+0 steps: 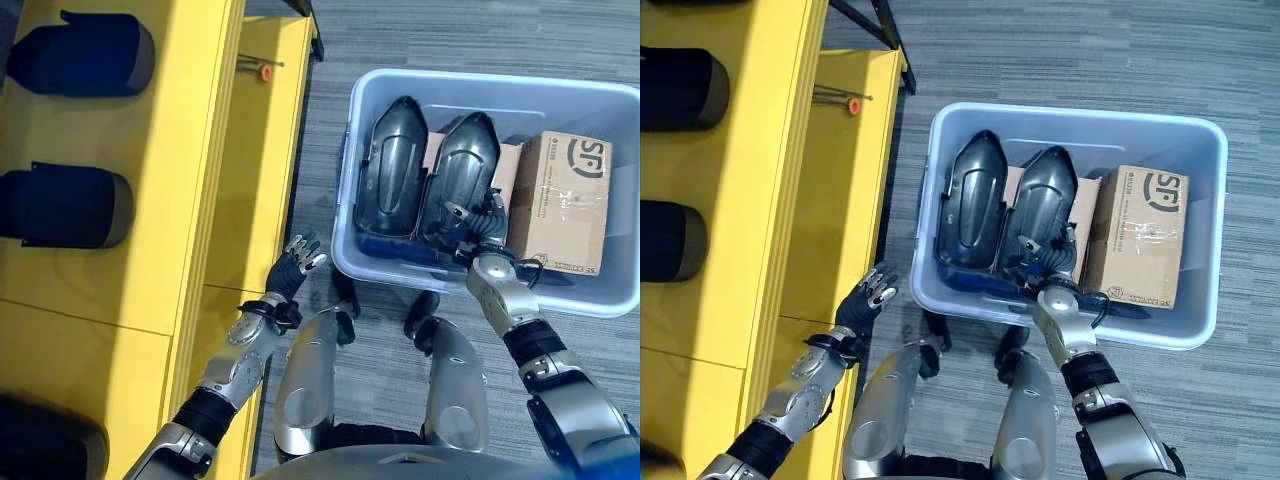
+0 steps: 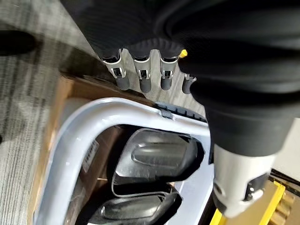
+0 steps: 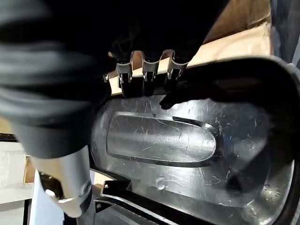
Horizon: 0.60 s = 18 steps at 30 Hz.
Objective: Move parts from the plastic box to the shelf.
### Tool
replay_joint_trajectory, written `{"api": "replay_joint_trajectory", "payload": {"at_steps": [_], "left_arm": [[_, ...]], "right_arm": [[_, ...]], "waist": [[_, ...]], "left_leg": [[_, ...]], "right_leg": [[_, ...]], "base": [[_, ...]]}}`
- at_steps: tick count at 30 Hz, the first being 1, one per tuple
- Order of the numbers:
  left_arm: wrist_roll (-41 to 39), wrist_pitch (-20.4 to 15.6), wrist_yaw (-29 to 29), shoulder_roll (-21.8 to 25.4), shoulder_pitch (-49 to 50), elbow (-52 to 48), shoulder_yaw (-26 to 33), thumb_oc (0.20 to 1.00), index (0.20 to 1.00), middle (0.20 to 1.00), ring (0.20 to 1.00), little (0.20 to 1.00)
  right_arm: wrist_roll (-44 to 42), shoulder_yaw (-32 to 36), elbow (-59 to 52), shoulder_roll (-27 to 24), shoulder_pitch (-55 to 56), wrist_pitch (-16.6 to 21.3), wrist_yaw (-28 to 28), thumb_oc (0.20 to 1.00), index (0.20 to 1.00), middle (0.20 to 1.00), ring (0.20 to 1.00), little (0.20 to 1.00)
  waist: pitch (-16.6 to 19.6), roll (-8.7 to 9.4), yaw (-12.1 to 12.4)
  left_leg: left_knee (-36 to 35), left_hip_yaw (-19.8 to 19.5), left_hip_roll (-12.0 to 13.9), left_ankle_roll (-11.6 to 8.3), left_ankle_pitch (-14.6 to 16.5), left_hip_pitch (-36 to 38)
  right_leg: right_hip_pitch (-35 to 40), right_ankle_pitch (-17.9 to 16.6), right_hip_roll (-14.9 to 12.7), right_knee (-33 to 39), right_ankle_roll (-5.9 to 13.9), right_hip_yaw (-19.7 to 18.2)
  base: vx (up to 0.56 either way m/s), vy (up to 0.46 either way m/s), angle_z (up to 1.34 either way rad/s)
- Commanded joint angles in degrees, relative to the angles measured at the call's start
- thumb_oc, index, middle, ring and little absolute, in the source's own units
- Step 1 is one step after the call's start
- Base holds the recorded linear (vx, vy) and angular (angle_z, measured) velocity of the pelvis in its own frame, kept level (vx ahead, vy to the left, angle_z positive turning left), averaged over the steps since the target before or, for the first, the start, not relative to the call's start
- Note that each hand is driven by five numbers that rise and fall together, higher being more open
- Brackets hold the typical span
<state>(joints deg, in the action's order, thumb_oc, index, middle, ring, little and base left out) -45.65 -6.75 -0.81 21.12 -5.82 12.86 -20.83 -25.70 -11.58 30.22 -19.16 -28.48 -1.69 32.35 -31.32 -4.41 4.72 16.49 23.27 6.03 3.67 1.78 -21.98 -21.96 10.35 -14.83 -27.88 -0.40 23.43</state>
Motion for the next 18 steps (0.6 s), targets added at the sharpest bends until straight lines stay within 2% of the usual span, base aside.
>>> {"api": "replay_joint_trajectory", "payload": {"at_steps": [1, 7, 10, 14, 17, 18], "left_arm": [[-0.56, -1.4, 0.96, 0.45, 1.69, -6.71, -1.74, 1.0, 1.0, 1.0, 1.0, 1.0], [-4.91, 0.47, 2.04, -0.07, 1.28, -6.58, -2.76, 1.0, 1.0, 1.0, 1.0, 1.0], [-3.22, -0.63, 2.44, -0.85, 1.26, -6.34, -2.97, 1.0, 1.0, 1.0, 1.0, 1.0], [-3.9, -0.57, 2.74, -0.55, 0.85, -7.04, -3.17, 1.0, 1.0, 1.0, 1.0, 1.0], [-3.85, -0.67, 3.29, -0.71, 0.94, -7.54, -3.87, 1.0, 1.0, 1.0, 1.0, 1.0], [-3.25, -1.38, 2.98, -0.95, 1.05, -7.09, -4.23, 1.0, 1.0, 1.0, 1.0, 1.0]], "right_arm": [[-1.86, 1.59, 0.39, -1.57, 0.61, 1.62, 3.78, 1.0, 1.0, 1.0, 1.0, 1.0], [-3.55, 2.44, 3.41, -1.58, -1.84, 0.92, 3.74, 1.0, 1.0, 1.0, 1.0, 1.0], [-4.23, 2.55, 5.48, -1.2, -3.11, 1.5, 4.0, 1.0, 1.0, 1.0, 1.0, 1.0], [-3.45, 2.97, 5.38, -1.6, -4.39, 3.74, 6.6, 1.0, 1.0, 1.0, 1.0, 1.0], [-3.47, 2.92, 4.32, -0.99, -3.97, 3.67, 7.7, 1.0, 1.0, 1.0, 1.0, 1.0], [-3.13, 2.67, 4.14, -0.78, -3.68, 5.19, 8.7, 1.0, 1.0, 1.0, 1.0, 1.0]], "waist": [[1.52, -1.36, 0.84], [1.52, -1.9, 1.4], [1.52, -2.22, 1.45], [1.52, -2.88, 1.67], [1.52, -3.04, 1.42], [1.52, -3.1, 1.27]], "left_leg": [[-1.87, -4.52, 0.09, -2.77, 1.82, 1.95], [-1.02, -4.77, -0.08, -2.63, 1.97, -0.05], [-1.29, -4.1, -0.14, -2.62, 1.87, -0.48], [-1.18, -3.93, -0.35, -2.62, 1.75, -1.94], [-1.22, -3.7, -0.35, -2.71, 1.76, -2.29], [-1.2, -3.5, -0.25, -2.72, 1.75, -2.38]], "right_leg": [[-2.26, -0.12, 0.62, -3.89, 1.65, -0.51], [-4.25, -0.03, 0.0, -5.43, 1.69, -0.28], [-4.86, -0.19, 0.02, -5.15, 1.74, -0.15], [-6.48, -0.24, -0.17, -5.78, 1.83, -0.29], [-7.19, -0.49, -0.23, -5.85, 2.0, -0.49], [-7.41, -0.53, -0.25, -5.91, 1.97, -0.56]], "base": [[-0.02, -0.007, 0.14], [0.0, 0.006, 0.05], [0.0, 0.0, 0.0], [0.0, 0.001, -0.02], [0.0, 0.0, 0.0], [0.0, 0.0, 0.0]]}}
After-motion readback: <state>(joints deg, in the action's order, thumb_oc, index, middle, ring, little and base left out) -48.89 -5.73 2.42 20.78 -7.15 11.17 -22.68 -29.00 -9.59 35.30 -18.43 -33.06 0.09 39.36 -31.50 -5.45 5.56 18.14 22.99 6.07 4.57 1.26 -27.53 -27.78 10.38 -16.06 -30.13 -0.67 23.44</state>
